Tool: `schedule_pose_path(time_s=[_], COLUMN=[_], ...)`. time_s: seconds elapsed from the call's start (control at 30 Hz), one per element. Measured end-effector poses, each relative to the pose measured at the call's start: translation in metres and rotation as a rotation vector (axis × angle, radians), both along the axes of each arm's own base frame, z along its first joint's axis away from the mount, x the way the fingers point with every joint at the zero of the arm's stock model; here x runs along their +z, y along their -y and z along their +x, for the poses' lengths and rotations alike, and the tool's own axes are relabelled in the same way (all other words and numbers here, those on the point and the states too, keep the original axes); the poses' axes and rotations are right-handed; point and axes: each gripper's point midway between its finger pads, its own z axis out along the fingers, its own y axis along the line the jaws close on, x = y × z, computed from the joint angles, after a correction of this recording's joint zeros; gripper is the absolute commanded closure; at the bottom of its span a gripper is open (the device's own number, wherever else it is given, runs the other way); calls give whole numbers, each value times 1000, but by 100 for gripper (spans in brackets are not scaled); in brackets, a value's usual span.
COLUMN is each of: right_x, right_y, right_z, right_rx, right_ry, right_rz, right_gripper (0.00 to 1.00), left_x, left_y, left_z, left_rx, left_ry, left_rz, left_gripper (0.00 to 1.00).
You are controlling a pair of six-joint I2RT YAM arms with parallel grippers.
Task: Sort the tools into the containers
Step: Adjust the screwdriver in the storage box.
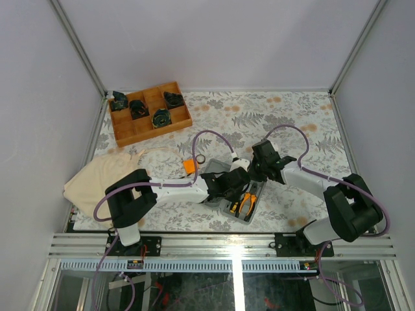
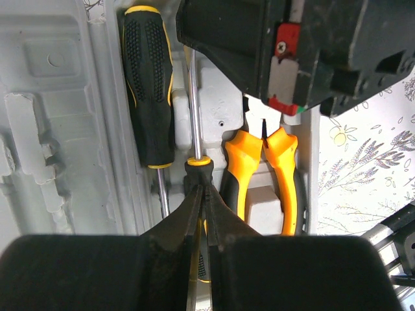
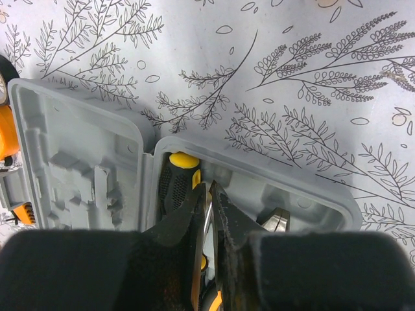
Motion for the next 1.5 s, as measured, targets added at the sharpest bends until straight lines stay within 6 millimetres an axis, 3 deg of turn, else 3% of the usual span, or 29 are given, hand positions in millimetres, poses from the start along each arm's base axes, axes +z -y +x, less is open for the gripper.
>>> schedule_pose_path(time_s=[0.63,0.77,1.17,1.5], right_x=[-7,-7,4,-8], right_y=[-1,-2,-6,-4], right_z=[-4,-4,-9,-12], right_rx=[14,18,36,46], right_ry=[-23,-23,-7,-38], right_rz=[-2,2,21,-3], right_gripper=[87,83,85,87], left_x=[0,0,0,0], left_y=[0,0,0,0], left_z=[0,0,0,0], left_rx=[0,0,0,-1], left_ry=[0,0,0,-1], left_rz=[0,-1,-1,-1], left_gripper=[99,99,99,99])
